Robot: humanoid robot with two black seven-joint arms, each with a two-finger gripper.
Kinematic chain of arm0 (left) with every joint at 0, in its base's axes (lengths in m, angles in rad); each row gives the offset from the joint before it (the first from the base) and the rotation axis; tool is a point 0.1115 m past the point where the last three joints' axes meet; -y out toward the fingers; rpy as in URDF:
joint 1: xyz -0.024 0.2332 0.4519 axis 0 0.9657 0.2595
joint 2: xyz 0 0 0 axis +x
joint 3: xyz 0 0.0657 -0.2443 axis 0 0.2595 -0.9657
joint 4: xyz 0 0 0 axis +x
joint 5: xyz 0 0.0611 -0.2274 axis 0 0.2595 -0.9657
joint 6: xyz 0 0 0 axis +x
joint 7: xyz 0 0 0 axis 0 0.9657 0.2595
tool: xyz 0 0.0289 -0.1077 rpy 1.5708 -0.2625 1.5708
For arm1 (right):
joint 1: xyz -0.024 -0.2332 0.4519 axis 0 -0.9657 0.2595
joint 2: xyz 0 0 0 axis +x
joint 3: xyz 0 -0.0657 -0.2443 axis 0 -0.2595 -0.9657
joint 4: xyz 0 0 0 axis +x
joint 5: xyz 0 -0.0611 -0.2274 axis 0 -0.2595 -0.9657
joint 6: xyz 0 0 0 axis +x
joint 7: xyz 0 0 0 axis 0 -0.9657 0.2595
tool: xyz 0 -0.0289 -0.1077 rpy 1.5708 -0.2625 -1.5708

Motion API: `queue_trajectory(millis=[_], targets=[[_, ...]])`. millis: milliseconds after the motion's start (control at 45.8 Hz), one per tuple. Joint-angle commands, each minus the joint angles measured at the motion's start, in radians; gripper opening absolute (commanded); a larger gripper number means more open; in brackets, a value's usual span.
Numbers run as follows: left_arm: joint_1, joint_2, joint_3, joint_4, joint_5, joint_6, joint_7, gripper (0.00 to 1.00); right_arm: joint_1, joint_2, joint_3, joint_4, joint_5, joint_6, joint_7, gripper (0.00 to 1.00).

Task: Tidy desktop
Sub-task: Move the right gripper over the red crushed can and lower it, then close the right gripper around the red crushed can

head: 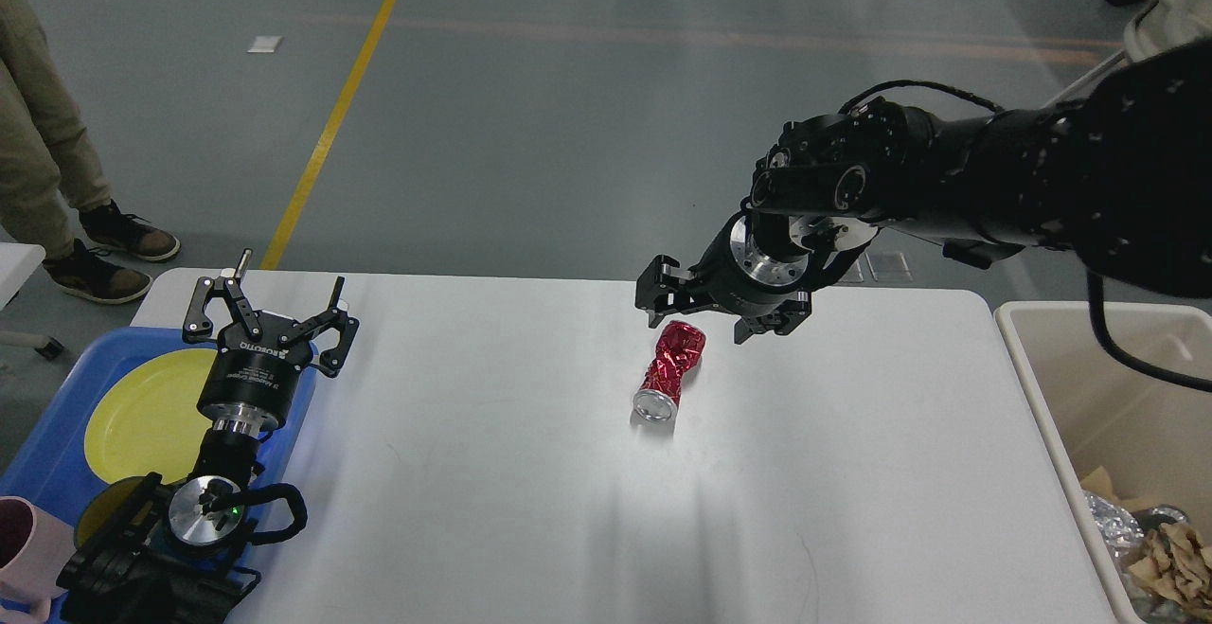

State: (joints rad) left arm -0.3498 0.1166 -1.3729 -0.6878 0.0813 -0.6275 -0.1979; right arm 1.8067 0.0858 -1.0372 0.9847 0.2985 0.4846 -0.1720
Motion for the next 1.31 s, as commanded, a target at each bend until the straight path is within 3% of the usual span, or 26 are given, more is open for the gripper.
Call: queue_trajectory(millis=[0,197,371,743,1049,1289], targets=[[0.0,0.0,0.0,-0.001,0.0,0.0,0.0,0.96,-0.147,0.029,0.009,-0.139,-0.001,-0.047,-0.001,0.94],[0.0,0.0,0.0,-0.001,-0.002,0.0,0.0,0.96,-0.338,0.114,0.019,-0.349,-0.001,-0.07,0.0,0.94],[0.0,0.0,0.0,0.001,0.0,0.0,0.002,0.96,-0.444,0.109,0.074,-0.448,-0.009,-0.1,0.0,0.94],[0.0,0.0,0.0,0.001,0.0,0.0,0.0,0.96,-0.584,0.104,0.086,-0.457,-0.019,-0.305,0.012,0.94],[0.0,0.0,0.0,0.001,0.0,0.0,0.0,0.96,-0.63,0.101,0.21,-0.459,-0.019,-0.413,0.022,0.94],[0.0,0.0,0.0,0.001,0.0,0.0,0.0,0.96,-0.664,0.098,0.232,-0.459,-0.021,-0.448,0.083,0.94]])
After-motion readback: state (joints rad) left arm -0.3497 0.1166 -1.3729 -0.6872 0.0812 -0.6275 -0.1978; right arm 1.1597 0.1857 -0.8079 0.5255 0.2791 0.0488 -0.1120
